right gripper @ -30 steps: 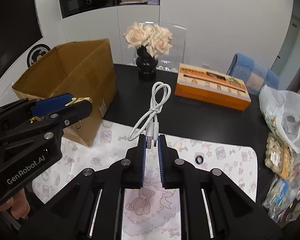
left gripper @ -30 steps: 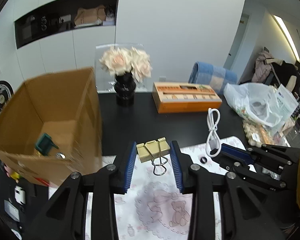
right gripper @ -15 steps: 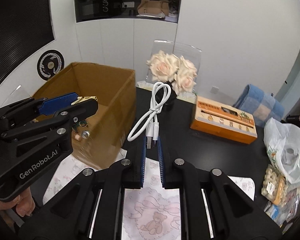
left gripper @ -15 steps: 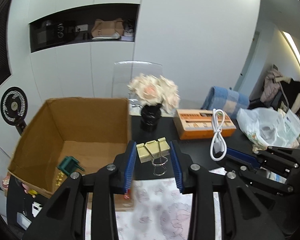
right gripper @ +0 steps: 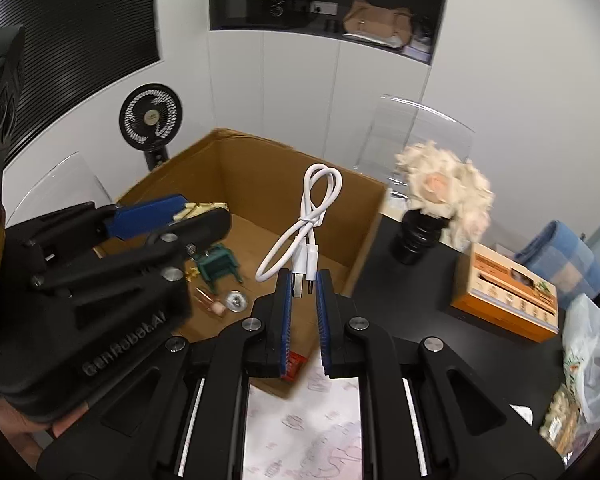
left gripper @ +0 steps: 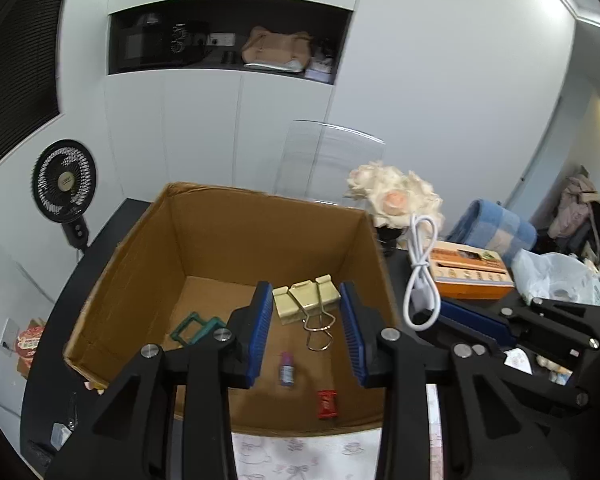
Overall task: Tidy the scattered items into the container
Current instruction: 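Open both tools to drop the binder clip and cable into the box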
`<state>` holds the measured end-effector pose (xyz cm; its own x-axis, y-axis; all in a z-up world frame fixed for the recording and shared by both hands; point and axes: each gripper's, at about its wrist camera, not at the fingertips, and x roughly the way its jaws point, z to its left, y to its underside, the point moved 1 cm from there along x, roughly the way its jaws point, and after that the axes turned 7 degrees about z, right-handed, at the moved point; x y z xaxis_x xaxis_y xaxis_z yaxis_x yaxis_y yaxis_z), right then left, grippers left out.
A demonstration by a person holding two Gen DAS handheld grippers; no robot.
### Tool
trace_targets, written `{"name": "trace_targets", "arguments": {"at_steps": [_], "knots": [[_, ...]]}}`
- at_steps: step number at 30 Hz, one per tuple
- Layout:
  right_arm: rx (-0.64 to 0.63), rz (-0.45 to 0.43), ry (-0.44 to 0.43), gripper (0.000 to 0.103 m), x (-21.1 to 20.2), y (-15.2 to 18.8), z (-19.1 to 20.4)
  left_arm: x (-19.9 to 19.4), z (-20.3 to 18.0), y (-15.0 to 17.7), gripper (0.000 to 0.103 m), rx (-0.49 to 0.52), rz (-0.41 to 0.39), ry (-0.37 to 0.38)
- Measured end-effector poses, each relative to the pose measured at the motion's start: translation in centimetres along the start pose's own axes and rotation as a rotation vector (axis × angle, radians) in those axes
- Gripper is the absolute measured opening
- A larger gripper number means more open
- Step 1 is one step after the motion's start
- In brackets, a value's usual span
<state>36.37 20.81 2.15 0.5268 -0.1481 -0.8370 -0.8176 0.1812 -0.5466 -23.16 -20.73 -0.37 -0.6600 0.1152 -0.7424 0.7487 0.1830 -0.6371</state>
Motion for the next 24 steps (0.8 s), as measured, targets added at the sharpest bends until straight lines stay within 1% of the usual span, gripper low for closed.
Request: {"name": "trace_targets", "arguments": {"at_steps": [4,8,10,12,17,21,24], "knots": [[-0.012,0.025,-0.032,0.012,2.2,-1.1,1.3,0.9,2.4,-0.2,0.034,-0.056,0.02,0.002],[-0.018,0.049,-0.042,0.012,4.3,-1.9,2.2,2.6,4.2,0.1,0.034,-0.081,0.059,-0.029],[-0.02,0.062,-0.044,0.012,5.3,-2.1,2.4,3.5,5.1,0.2,0.034,-0.112,0.086,-0.037],[-0.022,0.074,-0.043,0.012,6.3,-2.2,2.6,4.0,5.5,0.1,0.034,-0.131,0.098,-0.046],[-0.02,0.106,-0.043,0.012,8.2,-2.2,2.7,4.6,5.5,0.3,0.034,-0.119,0.122,-0.083],[-0.016,0.118,-0.043,0.012,8.9,-2.2,2.6,5.5,6.0,0.5,0.034,-0.129,0.146,-0.078],[-0.01,0.125,-0.045,0.012,9.2,-2.2,2.4,5.5,6.2,0.7,0.034,-0.14,0.151,-0.078]]}}
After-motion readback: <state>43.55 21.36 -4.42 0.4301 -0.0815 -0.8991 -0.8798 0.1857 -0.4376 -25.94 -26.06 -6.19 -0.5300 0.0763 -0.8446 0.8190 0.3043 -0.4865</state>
